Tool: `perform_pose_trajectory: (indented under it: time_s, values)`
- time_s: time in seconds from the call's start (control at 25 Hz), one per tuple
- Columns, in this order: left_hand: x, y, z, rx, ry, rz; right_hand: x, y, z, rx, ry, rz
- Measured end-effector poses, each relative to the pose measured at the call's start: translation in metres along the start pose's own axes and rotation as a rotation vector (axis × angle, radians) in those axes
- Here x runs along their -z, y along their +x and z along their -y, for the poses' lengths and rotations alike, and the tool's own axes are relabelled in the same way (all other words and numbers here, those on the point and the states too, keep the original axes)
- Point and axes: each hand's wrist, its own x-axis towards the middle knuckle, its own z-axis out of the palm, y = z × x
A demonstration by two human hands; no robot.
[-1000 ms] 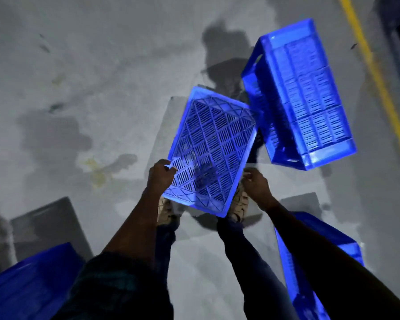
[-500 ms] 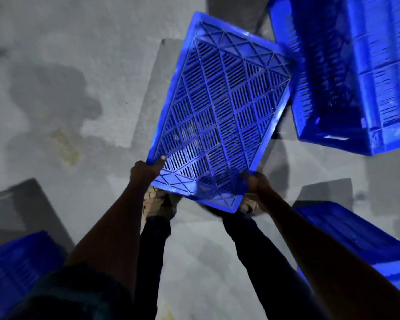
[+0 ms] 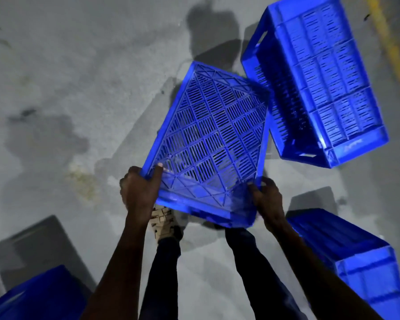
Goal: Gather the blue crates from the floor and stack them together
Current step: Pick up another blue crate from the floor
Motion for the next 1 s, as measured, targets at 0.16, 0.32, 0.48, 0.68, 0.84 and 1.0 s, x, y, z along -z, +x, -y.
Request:
perform_pose_trajectory:
  time_s: [0.16, 0.32, 0.48, 0.68, 0.84, 1.0]
  values:
    - [0.052, -0.007, -0.052, -0.1, -0.159, -0.057, 0.039, -0.013, 0.036, 0.002, 0.151, -0.017]
    - [0.078, -0.001, -0.086, -0.17, -0.209, -0.122, 0.057, -0.014, 0.07, -0.011, 0.35, 0.062]
    - [0.079, 0.003, -0.108, -0.182, -0.246, -0.164, 0.063, -0.01, 0.095, -0.05, 0.607, 0.013]
    - [0.073, 0.013, -0.132, -0.341, -0.248, -0.166, 0.063, -0.024, 0.092, 0.175, 0.267, -0.291]
    - [0.057, 0.01, -0.14, -0.374, -0.062, -0.231, 0.047, -0.027, 0.098, 0.383, 0.141, -0.383]
    - [0.032, -0.007, -0.138, -0.468, 0.073, -0.295, 0.043, -0.006, 0.098, 0.463, 0.177, -0.384]
